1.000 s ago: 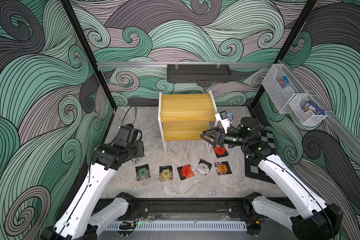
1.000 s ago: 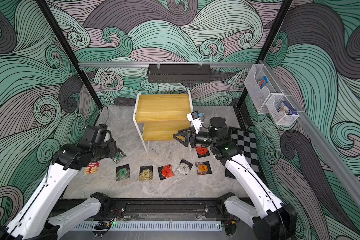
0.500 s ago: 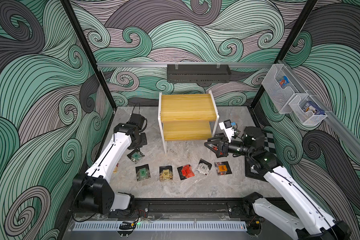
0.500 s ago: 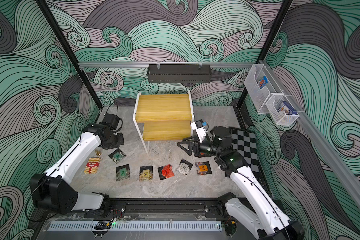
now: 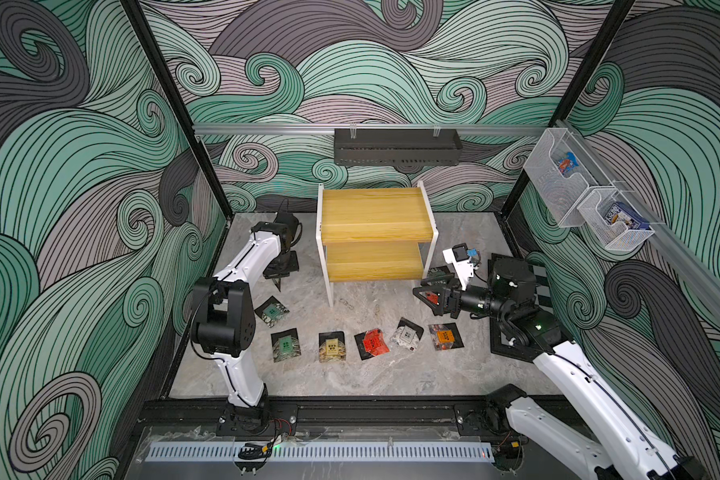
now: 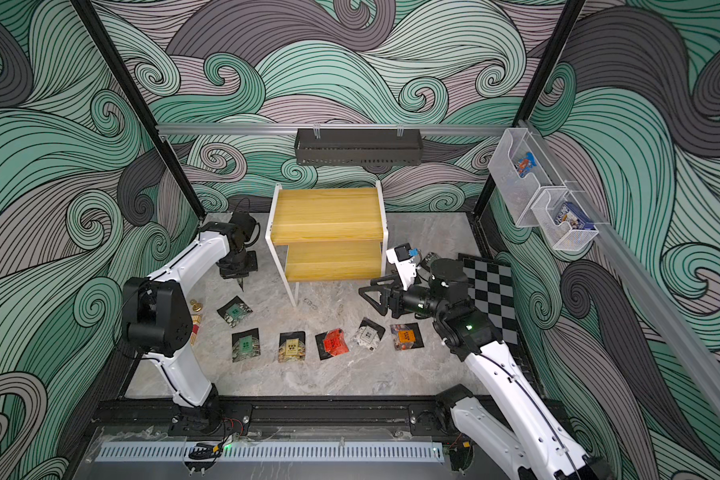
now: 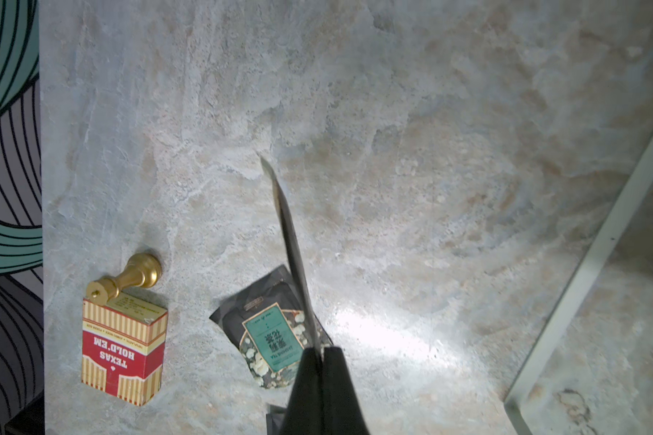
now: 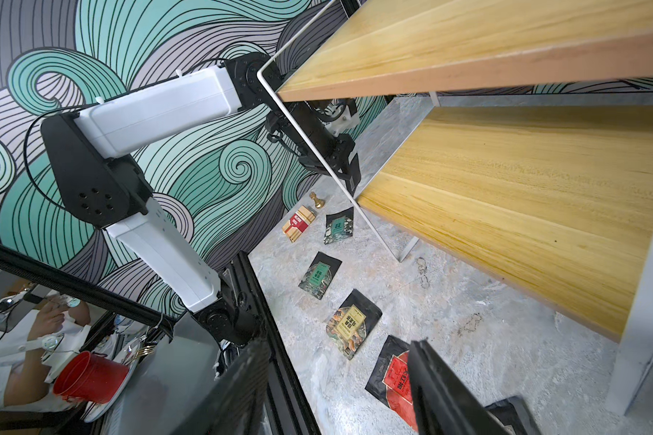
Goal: Remove the tea bags from the shelf
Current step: Place the tea bag at the center of the board.
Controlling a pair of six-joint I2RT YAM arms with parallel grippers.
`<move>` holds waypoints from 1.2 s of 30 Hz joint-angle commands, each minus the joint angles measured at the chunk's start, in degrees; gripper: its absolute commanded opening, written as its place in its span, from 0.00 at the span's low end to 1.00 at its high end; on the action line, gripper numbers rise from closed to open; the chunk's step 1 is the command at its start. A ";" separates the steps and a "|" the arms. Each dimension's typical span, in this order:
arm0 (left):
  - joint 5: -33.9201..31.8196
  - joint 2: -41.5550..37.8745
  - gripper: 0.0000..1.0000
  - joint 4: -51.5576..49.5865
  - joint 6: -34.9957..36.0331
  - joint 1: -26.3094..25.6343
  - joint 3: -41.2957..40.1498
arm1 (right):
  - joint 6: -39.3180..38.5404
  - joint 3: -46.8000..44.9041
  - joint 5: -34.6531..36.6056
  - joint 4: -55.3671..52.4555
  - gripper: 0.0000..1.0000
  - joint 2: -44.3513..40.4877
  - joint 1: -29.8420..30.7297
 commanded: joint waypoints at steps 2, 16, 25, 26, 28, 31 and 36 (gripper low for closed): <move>-2.84 4.86 0.00 -2.64 0.40 0.41 5.09 | -1.42 -0.57 1.55 -0.82 0.63 -0.94 -0.33; -3.12 14.92 0.12 -4.26 0.03 0.23 15.05 | -1.71 -0.66 3.59 -2.87 0.64 -2.29 -0.56; -2.07 14.31 0.29 -4.68 0.11 -1.08 16.34 | -1.44 -0.57 3.51 -2.93 0.64 -2.24 -0.50; -1.96 13.80 0.31 -4.74 0.08 -1.17 16.39 | -1.49 -0.48 3.45 -2.98 0.64 -2.24 -0.48; -1.23 12.51 0.32 -4.76 0.10 -1.17 16.39 | -1.60 -0.39 3.46 -2.93 0.64 -2.30 -0.53; 0.31 9.44 0.34 -4.58 0.23 -1.26 15.88 | -1.80 -0.35 3.69 -2.97 0.64 -2.51 -0.56; 3.83 1.32 0.39 -2.69 0.77 -1.21 11.92 | -1.82 0.37 4.36 -2.98 0.67 -2.12 -0.49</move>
